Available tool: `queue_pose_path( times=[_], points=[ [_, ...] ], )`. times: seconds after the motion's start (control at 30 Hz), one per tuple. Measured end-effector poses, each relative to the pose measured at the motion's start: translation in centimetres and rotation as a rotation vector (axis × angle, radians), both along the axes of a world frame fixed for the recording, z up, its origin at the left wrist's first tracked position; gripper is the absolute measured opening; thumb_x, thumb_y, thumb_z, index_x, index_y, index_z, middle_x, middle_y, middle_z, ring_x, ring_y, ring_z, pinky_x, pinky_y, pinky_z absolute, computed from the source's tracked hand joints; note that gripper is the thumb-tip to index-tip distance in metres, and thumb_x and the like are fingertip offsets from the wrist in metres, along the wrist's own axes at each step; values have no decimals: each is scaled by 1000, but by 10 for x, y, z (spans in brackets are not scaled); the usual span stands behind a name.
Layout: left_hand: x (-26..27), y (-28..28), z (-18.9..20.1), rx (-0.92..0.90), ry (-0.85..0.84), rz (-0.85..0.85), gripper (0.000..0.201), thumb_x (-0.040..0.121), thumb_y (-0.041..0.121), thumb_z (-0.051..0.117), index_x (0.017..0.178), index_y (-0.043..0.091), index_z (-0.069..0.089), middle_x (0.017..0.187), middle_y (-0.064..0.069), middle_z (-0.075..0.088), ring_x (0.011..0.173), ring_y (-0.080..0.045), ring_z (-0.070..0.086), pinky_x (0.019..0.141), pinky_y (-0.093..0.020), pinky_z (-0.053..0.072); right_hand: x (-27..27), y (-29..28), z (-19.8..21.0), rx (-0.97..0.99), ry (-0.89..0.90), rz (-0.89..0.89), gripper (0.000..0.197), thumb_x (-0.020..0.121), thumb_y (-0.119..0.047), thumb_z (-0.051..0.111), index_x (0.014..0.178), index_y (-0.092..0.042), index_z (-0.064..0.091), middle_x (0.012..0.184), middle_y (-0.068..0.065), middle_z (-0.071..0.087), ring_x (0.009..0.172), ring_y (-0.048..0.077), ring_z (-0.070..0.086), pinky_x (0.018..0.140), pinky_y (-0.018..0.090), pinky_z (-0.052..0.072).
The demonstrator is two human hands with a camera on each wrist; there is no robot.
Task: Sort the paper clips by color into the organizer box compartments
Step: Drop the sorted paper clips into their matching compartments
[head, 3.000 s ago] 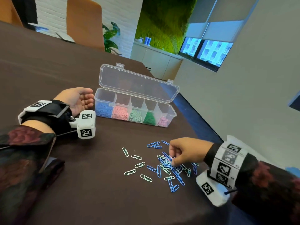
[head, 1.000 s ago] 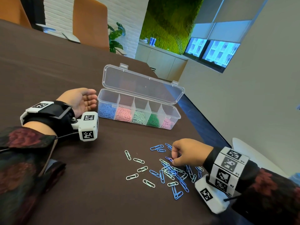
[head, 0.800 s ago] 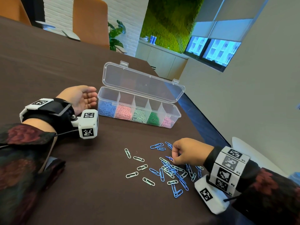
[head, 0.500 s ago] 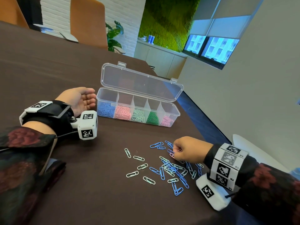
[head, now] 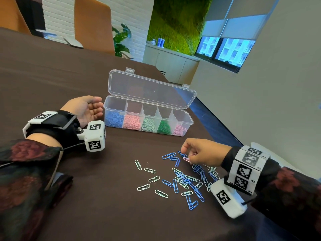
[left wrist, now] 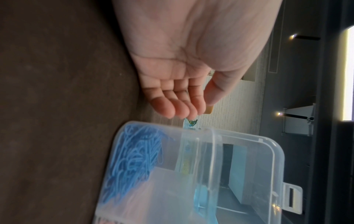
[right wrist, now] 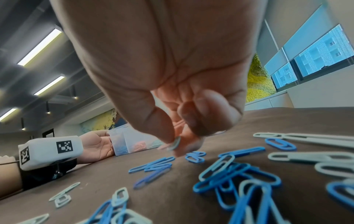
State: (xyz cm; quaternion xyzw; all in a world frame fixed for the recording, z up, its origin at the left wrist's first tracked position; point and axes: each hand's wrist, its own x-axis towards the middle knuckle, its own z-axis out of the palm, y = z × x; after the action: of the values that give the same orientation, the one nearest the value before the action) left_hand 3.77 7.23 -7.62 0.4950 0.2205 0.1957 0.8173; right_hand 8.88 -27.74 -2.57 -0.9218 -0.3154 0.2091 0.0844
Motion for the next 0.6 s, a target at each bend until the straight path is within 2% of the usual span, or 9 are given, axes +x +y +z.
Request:
queue_pose_path(
  times=[0.13,0.2,0.3,0.4,0.47,0.6],
  points=[
    [0,-2,2,-9,-6,6,14,95,14,46,86,12,56,53,3,58,49,-8,53,46,-15,48,3,0,8,27,22,-9,22,89,-4,48,89,-25,53,69,-10,57,48,-3,48,50,10,36],
    [0,-3,2,-10,-6,8,14,95,14,45,86,12,56,50,4,58,44,-8,53,45,-14,48,5,0,11,58,51,-43,26,88,-2,46,83,-26,55,67,-9,56,47,2,45,48,14,38],
    [-1,-3,3,-21,-8,15,13,94,13,46,86,11,56,50,3,58,44,-8,53,44,-15,47,7,-1,10,155,144,-126,29,87,5,42,82,-19,56,65,-1,53,49,10,42,46,20,38],
    [-2,-3,3,-21,-11,21,13,94,13,47,86,10,57,52,3,58,45,-8,53,45,-15,48,9,-1,7,257,227,-175,27,86,9,41,80,-12,56,63,2,54,40,6,38,41,17,34],
    [-2,-3,3,-22,-12,22,13,94,13,47,86,10,57,52,2,58,44,-8,53,45,-15,48,10,0,5,324,293,-198,25,86,9,40,76,-9,53,61,3,54,40,6,35,39,17,30],
    [-2,-4,3,-28,-13,27,13,93,13,49,84,10,57,57,1,57,45,-9,52,45,-15,47,14,6,-1,536,482,-317,30,84,12,33,71,-12,46,60,6,51,41,7,28,35,14,23]
  ],
)
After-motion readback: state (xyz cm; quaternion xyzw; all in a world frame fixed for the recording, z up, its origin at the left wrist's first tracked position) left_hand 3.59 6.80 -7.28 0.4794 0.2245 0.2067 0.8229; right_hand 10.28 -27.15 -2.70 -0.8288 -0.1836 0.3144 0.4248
